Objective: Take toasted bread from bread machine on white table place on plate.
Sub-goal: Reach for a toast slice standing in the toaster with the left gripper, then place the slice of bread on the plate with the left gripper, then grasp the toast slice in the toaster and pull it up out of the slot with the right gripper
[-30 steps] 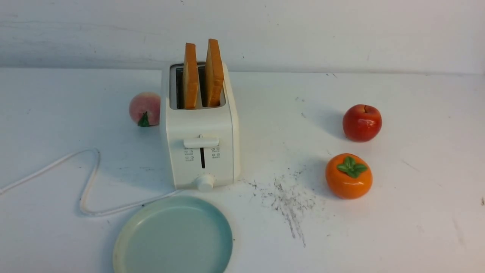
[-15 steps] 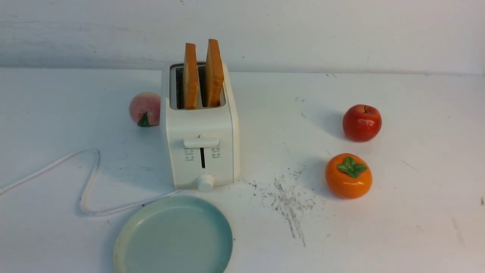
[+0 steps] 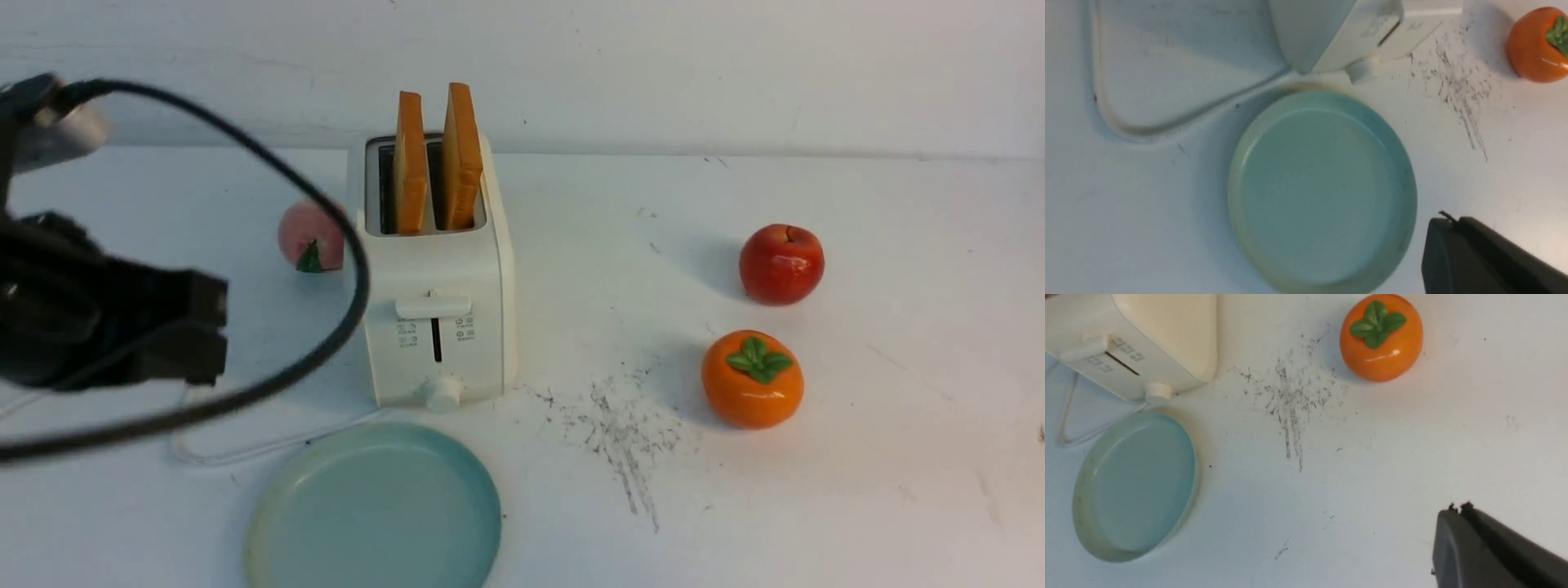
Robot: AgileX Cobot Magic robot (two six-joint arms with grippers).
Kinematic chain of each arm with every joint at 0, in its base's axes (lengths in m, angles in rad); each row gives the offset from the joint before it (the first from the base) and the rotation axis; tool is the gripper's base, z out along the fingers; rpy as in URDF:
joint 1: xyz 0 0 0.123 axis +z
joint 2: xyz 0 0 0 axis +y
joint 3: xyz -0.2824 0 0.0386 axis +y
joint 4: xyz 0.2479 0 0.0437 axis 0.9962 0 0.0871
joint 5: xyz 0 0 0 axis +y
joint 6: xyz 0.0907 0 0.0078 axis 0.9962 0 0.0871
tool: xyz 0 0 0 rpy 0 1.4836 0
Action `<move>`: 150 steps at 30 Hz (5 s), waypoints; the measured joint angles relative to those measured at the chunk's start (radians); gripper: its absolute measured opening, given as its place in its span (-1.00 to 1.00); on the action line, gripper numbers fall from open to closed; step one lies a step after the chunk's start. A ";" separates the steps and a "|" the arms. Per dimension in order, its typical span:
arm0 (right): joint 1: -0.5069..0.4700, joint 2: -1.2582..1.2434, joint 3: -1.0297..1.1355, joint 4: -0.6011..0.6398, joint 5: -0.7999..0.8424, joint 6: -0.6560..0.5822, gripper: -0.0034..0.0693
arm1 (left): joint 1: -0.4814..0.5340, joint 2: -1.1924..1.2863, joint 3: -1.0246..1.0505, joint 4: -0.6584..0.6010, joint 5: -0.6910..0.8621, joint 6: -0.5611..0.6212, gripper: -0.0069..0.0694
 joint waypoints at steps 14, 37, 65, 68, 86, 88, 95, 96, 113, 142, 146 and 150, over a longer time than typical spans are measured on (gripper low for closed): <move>0.000 -0.001 0.000 0.001 -0.049 -0.034 -0.93 | -0.130 0.547 -0.623 0.183 -0.037 -0.034 -0.70; 0.000 -0.001 0.000 0.018 -0.072 -0.040 -0.89 | -0.131 0.762 -0.664 0.283 -0.243 -0.039 -0.65; 0.000 -0.001 0.000 0.046 -0.075 -0.045 -0.82 | -0.131 0.024 0.205 -0.192 -0.313 -0.009 -0.63; 0.000 -0.001 0.000 0.048 -0.075 -0.045 -0.82 | -0.131 0.039 0.325 -0.336 -0.408 0.128 -0.63; 0.000 -0.001 0.000 0.079 -0.078 -0.055 -0.81 | -0.131 0.300 0.391 -0.600 -0.547 0.456 -0.29; 0.000 -0.001 -0.002 0.084 -0.078 -0.083 -0.80 | -0.131 0.303 0.391 -0.581 -0.547 0.455 -0.09; 0.000 0.038 -0.128 0.116 0.020 -0.123 -0.79 | -0.131 0.259 0.391 -0.310 -0.494 0.333 0.33; 0.000 0.050 -0.151 0.122 0.036 -0.123 -0.79 | -0.131 0.247 0.391 -0.253 -0.476 0.285 0.32; 0.310 0.489 -0.371 0.300 -0.116 -0.282 -0.90 | -0.131 -0.213 0.391 0.600 -0.071 -0.578 -0.86; 0.490 1.379 -1.218 0.197 -0.388 -0.078 -0.28 | -0.131 -0.965 0.392 0.640 0.322 -0.586 -0.86; 0.490 1.337 -1.218 0.174 -0.354 -0.078 -0.74 | -0.131 -0.965 0.392 0.657 0.322 -0.586 -0.86; 0.489 1.200 -1.218 0.131 -0.282 -0.078 -0.72 | -0.131 -0.965 0.392 0.675 0.322 -0.586 -0.86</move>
